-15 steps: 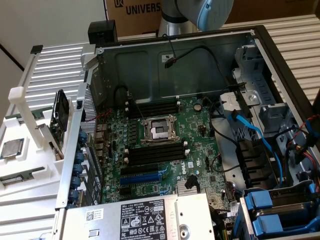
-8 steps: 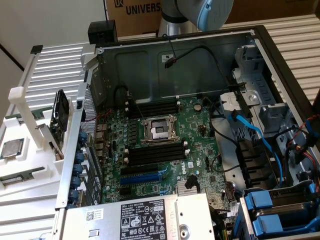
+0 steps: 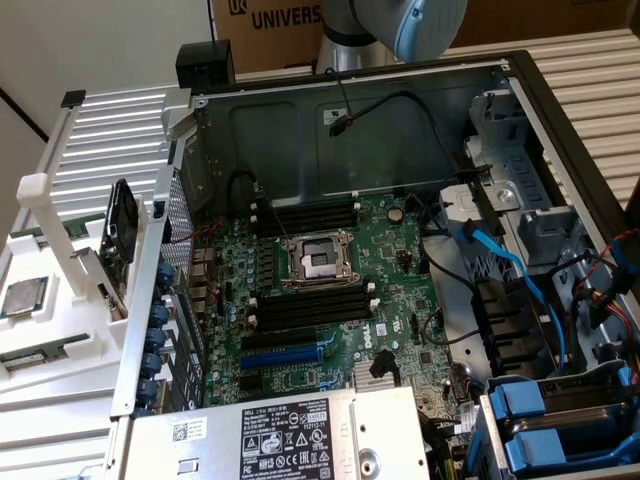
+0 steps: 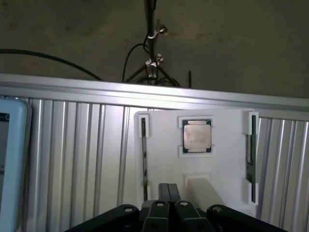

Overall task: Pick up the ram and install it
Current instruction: 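Pick up the ram and move it above insertion slot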

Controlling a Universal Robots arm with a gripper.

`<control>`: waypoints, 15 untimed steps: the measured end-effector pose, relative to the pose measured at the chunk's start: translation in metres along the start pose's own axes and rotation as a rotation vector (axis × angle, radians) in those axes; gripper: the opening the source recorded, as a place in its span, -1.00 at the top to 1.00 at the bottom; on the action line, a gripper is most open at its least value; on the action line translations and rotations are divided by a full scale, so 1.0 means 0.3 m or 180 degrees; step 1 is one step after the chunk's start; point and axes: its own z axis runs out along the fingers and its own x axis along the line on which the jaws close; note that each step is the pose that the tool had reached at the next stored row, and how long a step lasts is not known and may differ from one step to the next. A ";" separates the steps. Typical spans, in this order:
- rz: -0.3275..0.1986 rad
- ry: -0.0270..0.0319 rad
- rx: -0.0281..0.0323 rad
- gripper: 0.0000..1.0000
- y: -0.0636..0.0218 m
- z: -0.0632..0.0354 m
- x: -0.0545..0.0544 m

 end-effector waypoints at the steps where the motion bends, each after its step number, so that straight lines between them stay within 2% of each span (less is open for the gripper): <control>1: 0.0000 -0.0005 0.0000 0.79 -0.001 0.005 0.000; 5: 0.0001 -0.0019 0.0001 0.79 -0.002 0.040 0.000; 15: 0.0001 -0.0030 0.0001 0.79 0.001 0.107 0.010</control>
